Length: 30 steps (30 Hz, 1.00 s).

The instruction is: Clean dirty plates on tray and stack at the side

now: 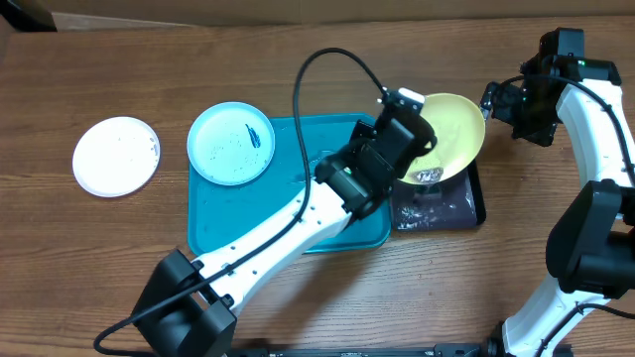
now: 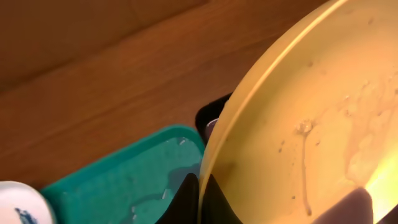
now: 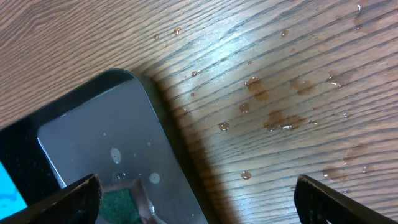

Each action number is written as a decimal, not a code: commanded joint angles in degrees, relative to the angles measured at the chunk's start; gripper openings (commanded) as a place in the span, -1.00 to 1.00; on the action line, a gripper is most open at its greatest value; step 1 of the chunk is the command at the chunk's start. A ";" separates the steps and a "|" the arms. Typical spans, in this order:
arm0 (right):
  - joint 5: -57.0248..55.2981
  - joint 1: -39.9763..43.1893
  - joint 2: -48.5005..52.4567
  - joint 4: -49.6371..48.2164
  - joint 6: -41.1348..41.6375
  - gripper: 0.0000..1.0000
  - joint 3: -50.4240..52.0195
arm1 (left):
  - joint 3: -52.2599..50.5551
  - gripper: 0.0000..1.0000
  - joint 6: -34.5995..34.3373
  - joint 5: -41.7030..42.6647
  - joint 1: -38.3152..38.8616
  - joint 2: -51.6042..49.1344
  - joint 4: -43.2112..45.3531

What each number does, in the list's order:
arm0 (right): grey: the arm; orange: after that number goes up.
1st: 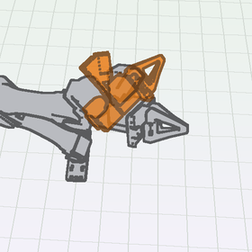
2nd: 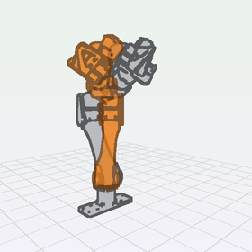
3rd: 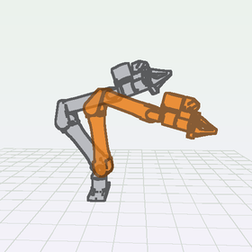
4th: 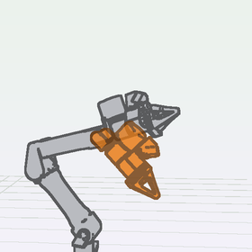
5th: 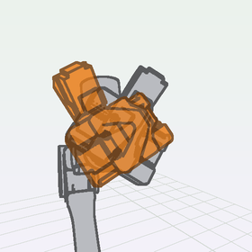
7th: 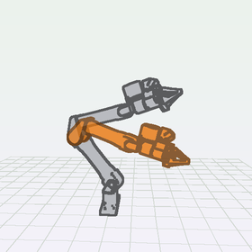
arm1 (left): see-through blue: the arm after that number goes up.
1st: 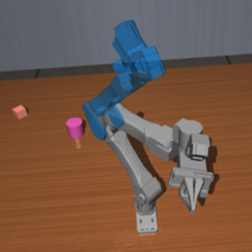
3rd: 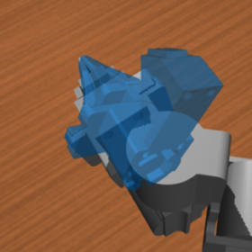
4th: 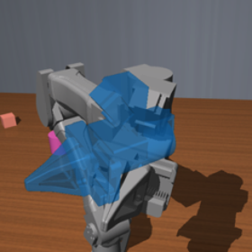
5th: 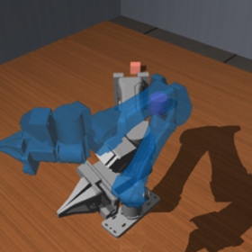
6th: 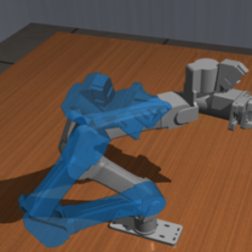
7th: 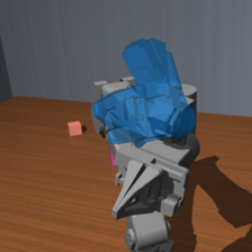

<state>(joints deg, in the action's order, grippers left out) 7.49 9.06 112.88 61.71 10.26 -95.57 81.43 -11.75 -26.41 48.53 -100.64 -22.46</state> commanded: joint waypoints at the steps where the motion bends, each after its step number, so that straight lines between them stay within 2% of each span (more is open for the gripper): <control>1: 0.07 0.02 -0.90 -0.13 0.02 1.00 -0.83 | 1.33 -0.92 8.96 -11.04 3.13 -0.17 1.44; 12: 0.07 0.02 -0.90 -0.13 0.04 1.00 -0.83 | 1.33 -0.92 21.68 -26.75 11.37 -0.17 7.61; 17: 0.07 0.02 -0.90 -0.13 0.02 1.00 -0.83 | 1.33 -0.92 26.84 -28.44 14.12 -0.17 9.51; 30: 0.07 0.02 -0.90 -0.13 0.02 1.00 -0.83 | 1.33 -0.92 29.59 -31.21 16.41 -0.17 9.40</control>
<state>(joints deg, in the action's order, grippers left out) 7.46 9.06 112.88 61.76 10.26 -95.57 81.43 16.69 -55.75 64.86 -100.64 -13.50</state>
